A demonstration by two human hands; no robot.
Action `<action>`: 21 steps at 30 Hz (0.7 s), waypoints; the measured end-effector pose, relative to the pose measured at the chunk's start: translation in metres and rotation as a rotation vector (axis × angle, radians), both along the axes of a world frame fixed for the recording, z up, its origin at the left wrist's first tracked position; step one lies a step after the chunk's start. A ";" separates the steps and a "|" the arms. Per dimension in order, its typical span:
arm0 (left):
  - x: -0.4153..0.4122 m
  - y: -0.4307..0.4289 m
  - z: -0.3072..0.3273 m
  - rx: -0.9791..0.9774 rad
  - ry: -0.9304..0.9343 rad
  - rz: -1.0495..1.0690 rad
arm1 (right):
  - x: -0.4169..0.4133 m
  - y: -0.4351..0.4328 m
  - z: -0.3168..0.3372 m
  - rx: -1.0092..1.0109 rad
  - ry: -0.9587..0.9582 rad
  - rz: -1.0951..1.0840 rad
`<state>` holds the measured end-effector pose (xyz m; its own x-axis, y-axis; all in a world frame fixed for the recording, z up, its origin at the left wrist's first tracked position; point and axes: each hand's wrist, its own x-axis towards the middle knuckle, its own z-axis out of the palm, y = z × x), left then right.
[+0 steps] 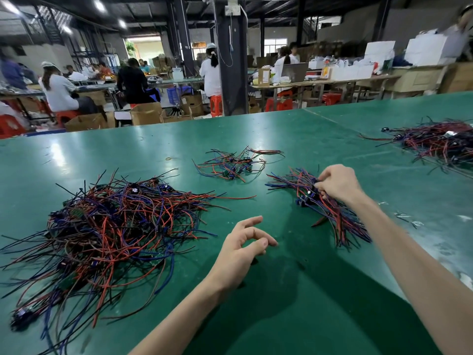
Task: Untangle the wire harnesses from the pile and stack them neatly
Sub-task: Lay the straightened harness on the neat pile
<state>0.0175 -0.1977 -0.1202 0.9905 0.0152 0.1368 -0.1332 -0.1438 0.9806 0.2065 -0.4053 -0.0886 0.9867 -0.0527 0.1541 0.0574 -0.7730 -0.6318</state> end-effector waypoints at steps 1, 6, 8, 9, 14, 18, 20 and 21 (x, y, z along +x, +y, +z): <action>0.000 0.000 0.000 0.003 0.008 -0.005 | 0.000 0.000 -0.003 -0.012 -0.021 -0.005; 0.003 0.003 -0.002 0.043 0.010 -0.008 | -0.001 0.004 -0.004 -0.125 -0.110 0.016; 0.003 0.003 -0.003 0.053 0.008 0.000 | -0.002 -0.001 -0.004 -0.171 -0.100 0.041; 0.003 0.003 -0.004 0.056 0.004 0.002 | -0.002 -0.004 -0.004 -0.194 -0.105 0.055; 0.004 0.000 -0.004 0.077 -0.006 0.003 | -0.003 -0.012 -0.008 -0.307 -0.104 0.153; 0.004 0.000 -0.005 0.103 -0.016 0.004 | -0.004 -0.006 -0.022 -0.419 0.107 0.285; 0.003 0.000 -0.007 0.152 -0.035 0.008 | -0.006 -0.004 -0.025 -0.451 0.123 0.276; 0.003 0.000 -0.007 0.194 -0.059 0.001 | -0.007 -0.003 -0.026 -0.478 0.112 0.257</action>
<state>0.0202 -0.1977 -0.1277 0.9807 -0.0157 0.1951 -0.1893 -0.3293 0.9251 0.1991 -0.4087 -0.1148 0.9702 0.2424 -0.0046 0.2350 -0.9450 -0.2273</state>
